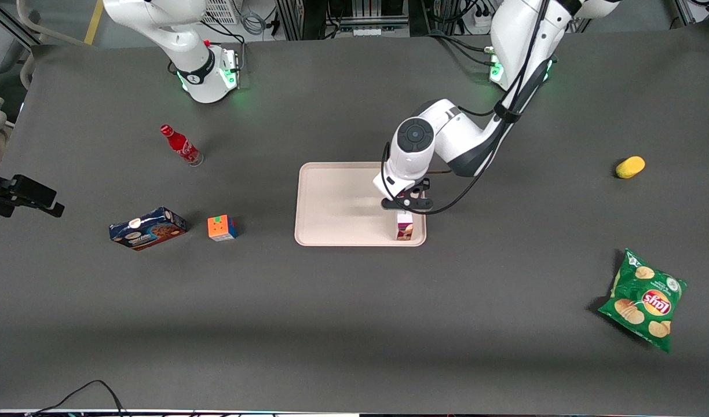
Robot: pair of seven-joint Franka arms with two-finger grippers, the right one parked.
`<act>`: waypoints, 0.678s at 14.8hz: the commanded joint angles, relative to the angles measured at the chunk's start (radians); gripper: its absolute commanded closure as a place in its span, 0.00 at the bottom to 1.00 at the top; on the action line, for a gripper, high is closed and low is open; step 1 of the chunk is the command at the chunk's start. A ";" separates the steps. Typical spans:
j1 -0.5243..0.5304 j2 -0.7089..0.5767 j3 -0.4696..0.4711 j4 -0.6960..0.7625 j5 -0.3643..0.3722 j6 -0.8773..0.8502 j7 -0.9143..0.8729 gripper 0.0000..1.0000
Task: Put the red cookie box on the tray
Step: 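Lower the cookie box onto the tray and open the left gripper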
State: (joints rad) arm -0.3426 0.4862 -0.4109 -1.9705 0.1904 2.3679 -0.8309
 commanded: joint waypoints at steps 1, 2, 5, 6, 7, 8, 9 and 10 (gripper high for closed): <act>-0.019 -0.005 0.014 -0.004 0.023 0.027 -0.043 0.77; -0.019 -0.003 0.017 -0.004 0.023 0.027 -0.043 0.49; -0.018 -0.008 0.017 -0.002 0.018 0.025 -0.048 0.00; -0.018 -0.012 0.020 0.001 0.017 0.024 -0.048 0.00; -0.015 -0.027 0.024 0.005 0.012 0.014 -0.048 0.00; -0.010 -0.055 0.037 0.008 0.009 0.011 -0.042 0.00; -0.001 -0.082 0.049 0.018 0.007 0.002 -0.034 0.00; 0.019 -0.116 0.052 0.022 0.007 -0.005 -0.021 0.00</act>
State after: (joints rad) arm -0.3420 0.4711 -0.3884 -1.9520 0.1907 2.3894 -0.8507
